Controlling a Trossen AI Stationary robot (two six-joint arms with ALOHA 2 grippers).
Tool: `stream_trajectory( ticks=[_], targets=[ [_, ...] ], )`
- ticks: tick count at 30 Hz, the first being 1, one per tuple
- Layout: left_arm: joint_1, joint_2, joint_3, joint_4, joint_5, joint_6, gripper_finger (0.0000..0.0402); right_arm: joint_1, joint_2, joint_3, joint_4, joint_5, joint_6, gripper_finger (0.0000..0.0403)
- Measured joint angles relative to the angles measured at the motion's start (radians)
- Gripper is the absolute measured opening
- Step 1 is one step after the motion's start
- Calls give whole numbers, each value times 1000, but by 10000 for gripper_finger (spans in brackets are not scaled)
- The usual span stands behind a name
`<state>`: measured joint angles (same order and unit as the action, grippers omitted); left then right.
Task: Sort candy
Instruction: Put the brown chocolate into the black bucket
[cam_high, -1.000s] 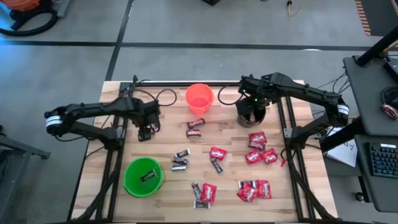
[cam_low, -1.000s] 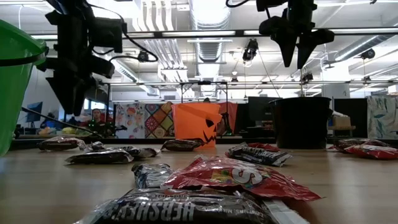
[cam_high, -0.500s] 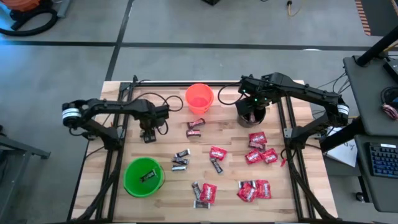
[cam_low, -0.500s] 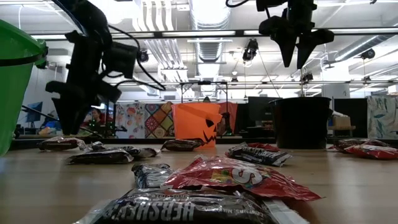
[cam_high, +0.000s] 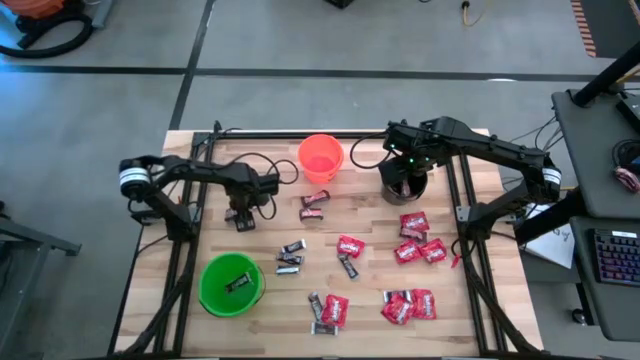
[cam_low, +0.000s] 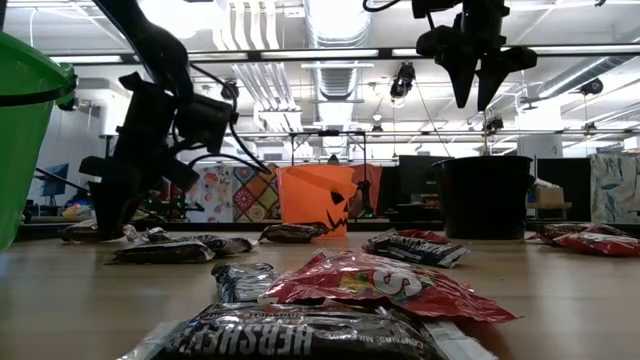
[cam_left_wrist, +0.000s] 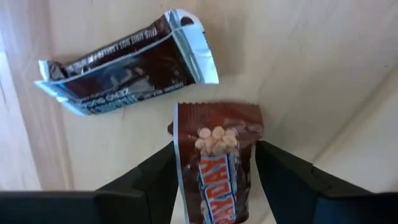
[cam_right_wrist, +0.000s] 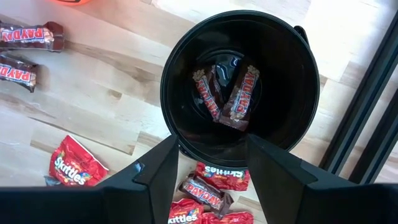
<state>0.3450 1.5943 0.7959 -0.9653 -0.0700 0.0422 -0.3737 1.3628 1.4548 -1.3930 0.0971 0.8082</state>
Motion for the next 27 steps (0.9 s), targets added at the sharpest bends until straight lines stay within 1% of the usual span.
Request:
stream_trajectory(
  ticks=[3,9,12,15,19,24,27],
  targets=[
    [0,18,0,3,2,0,171,0,0,0,0,0,-1,180],
    [-1,32,3,3,9,0,116,0,0,0,0,0,-7,180],
    [-1,27,3,3,8,0,95,0,0,0,0,0,-8,180],
    [-1,19,1,5,7,-1,91,0,0,0,0,0,-8,180],
    [0,4,0,4,-4,-4,97,0,0,0,0,0,-12,180],
    [0,-27,35,-68,-11,0,96,0,0,0,0,0,-31,180],
    [0,-71,74,-117,-9,2,95,0,0,0,5,0,-54,180]
  ],
)
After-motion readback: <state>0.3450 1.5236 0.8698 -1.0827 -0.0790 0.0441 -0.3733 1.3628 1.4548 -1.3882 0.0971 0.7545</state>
